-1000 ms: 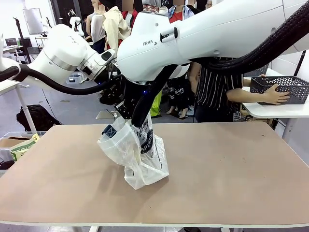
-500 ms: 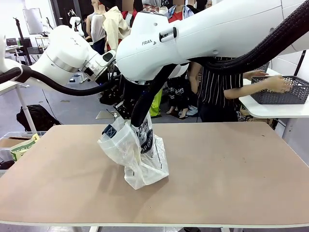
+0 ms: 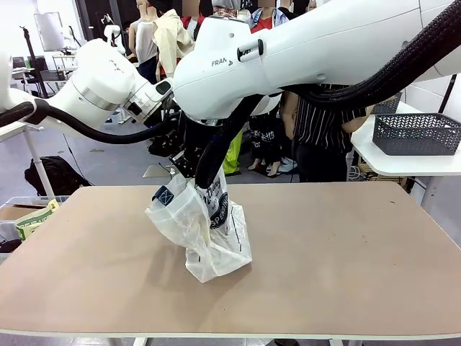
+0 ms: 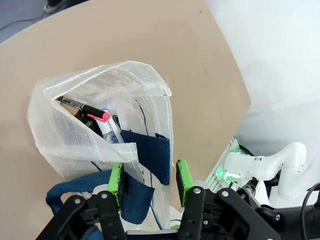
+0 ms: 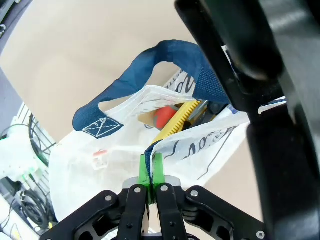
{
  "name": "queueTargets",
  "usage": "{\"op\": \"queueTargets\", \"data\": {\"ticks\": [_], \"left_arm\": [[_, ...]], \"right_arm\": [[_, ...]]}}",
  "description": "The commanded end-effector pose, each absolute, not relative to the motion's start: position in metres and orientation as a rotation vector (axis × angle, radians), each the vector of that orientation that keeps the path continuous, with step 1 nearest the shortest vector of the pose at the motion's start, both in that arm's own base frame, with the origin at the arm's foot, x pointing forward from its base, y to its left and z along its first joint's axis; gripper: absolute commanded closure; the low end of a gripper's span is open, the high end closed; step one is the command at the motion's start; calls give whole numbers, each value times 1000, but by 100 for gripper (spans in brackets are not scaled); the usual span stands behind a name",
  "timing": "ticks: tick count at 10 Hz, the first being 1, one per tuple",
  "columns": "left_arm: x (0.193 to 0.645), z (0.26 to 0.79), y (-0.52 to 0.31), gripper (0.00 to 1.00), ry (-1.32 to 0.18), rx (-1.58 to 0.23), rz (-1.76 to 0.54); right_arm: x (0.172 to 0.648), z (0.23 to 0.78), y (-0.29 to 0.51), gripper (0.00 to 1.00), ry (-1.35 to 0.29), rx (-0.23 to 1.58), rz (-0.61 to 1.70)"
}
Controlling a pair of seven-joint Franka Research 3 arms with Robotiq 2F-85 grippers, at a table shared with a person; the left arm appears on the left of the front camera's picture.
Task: Transfer purchased items from the store into the shopping bag.
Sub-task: Move the Reusable shopping bag to the right side of the table.
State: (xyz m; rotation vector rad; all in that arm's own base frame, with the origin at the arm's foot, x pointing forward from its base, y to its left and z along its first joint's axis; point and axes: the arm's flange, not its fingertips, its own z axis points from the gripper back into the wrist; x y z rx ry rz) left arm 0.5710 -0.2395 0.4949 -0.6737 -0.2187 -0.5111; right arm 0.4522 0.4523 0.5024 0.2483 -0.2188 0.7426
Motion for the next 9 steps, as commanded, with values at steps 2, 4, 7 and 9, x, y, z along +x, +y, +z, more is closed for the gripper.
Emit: {"op": "queueTargets", "data": {"ticks": [2, 4, 7, 9], "left_arm": [[576, 497, -245, 46, -226, -630, -487], [575, 496, -246, 52, -237, -610, -490], [575, 496, -247, 100, -235, -602, -489], [576, 495, -247, 100, -233, -601, -487]], "right_arm": [[450, 504, 457, 100, -217, 233, 734], [450, 504, 457, 100, -217, 234, 735], [450, 504, 456, 100, -217, 236, 733], [450, 504, 456, 100, -217, 238, 731]]}}
